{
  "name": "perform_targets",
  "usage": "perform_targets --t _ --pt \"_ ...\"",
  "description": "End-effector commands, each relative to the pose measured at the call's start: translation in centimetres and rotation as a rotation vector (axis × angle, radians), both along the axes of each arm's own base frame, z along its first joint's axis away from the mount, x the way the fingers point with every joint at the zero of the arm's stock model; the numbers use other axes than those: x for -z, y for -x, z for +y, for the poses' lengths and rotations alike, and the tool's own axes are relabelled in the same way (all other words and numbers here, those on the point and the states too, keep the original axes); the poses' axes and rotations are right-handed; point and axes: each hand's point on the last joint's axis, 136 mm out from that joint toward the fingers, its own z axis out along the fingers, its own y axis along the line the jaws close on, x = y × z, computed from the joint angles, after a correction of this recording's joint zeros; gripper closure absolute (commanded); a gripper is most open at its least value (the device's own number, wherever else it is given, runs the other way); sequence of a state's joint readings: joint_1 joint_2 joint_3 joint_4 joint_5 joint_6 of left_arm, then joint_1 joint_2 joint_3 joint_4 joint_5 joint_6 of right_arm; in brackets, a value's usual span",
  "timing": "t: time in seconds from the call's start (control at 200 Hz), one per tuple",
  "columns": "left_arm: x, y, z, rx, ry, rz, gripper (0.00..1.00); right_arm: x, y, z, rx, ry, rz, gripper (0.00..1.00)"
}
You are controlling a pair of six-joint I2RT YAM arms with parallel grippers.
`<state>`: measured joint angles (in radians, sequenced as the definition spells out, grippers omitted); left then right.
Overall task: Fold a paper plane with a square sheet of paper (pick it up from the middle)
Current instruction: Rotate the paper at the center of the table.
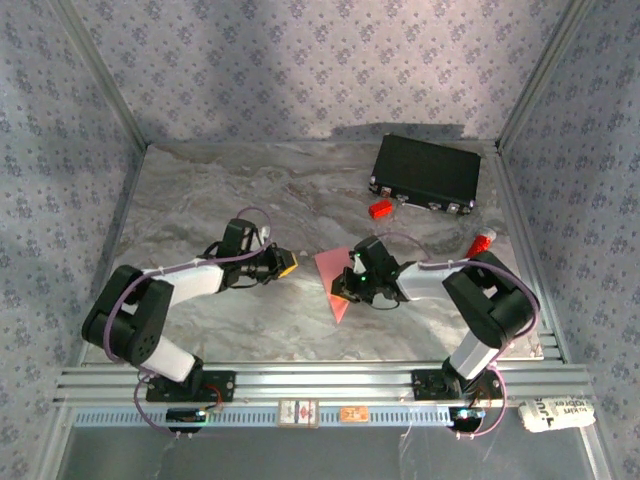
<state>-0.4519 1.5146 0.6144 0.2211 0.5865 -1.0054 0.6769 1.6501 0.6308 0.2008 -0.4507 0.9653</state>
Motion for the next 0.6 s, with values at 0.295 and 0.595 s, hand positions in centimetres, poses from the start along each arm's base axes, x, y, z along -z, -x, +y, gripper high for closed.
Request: perform_targets --t 0.295,0.595 --pt "-1.6 -1.2 -1.7 0.035 0.078 -0.028 0.85 -0.9 -1.6 2.8 0.448 -0.134 0.049 0.85" --pt "-2.4 -1.3 -2.7 0.092 0.106 -0.047 0.85 -2.6 -1.7 -0.9 0.314 0.138 -0.081 0.81"
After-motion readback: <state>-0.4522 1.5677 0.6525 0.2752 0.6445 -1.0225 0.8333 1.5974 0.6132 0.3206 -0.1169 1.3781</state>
